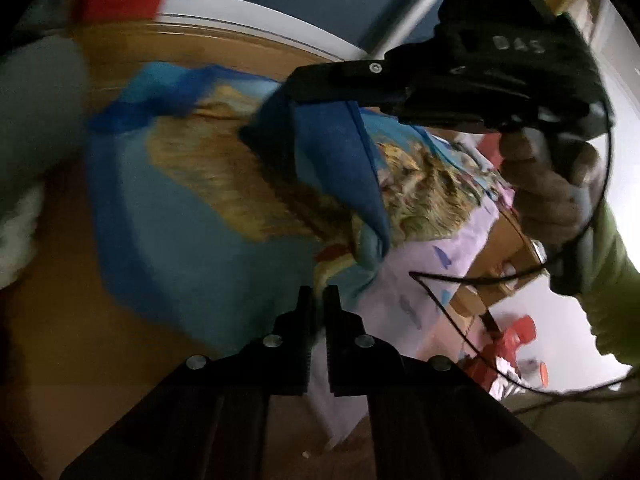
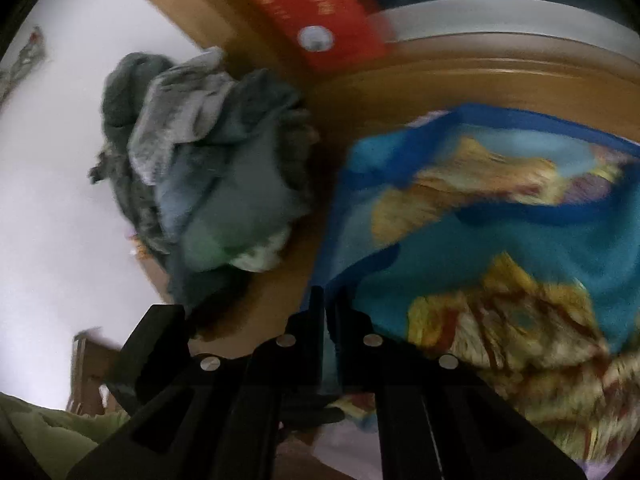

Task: Fold clothes

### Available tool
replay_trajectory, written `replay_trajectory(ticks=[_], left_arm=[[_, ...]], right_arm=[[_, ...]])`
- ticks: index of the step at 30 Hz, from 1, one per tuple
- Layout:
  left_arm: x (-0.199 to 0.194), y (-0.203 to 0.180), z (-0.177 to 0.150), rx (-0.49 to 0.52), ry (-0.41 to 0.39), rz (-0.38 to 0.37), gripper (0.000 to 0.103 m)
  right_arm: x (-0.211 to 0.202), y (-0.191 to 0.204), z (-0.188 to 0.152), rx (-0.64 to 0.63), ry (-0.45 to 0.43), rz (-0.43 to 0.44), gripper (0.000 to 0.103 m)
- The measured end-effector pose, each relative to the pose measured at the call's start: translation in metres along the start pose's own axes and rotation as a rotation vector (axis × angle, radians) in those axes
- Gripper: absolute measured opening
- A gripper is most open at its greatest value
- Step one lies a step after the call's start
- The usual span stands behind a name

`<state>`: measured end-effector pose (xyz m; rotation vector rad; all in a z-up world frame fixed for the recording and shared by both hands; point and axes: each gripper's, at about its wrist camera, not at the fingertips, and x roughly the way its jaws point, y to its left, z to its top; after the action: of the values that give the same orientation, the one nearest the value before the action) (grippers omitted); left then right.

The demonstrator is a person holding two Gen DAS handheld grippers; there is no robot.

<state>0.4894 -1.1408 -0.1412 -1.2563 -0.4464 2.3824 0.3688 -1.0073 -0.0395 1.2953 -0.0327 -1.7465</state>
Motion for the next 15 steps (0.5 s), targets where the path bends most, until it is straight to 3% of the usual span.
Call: replay_trajectory(ticks=[5,10,12,15], left_arm=[[-0.035,0.037,-0.009,-0.112,-0.047,0.111,0.005],[-0.043,0.043,-0.010,-0.173,-0.076,0.083,0.007],[-0.038,0.034,-0.008,-0.155,-0.073,0.067,0.019],[-0.026,0.023,-0.003,-0.119,-0.055,0.052,0.024]], right_arm=[[0.042,0.015,0.022,-0.021,0.012,0.016,0.003],[0.079,-0.008,0.054,0.097,-0.035,-0.019,0.003],[0.082,-0.023,0.071,0.147,-0.092,-0.056,0.003],[0.087,-0.044,0.092,0.206,-0.104,-0.165,0.004]])
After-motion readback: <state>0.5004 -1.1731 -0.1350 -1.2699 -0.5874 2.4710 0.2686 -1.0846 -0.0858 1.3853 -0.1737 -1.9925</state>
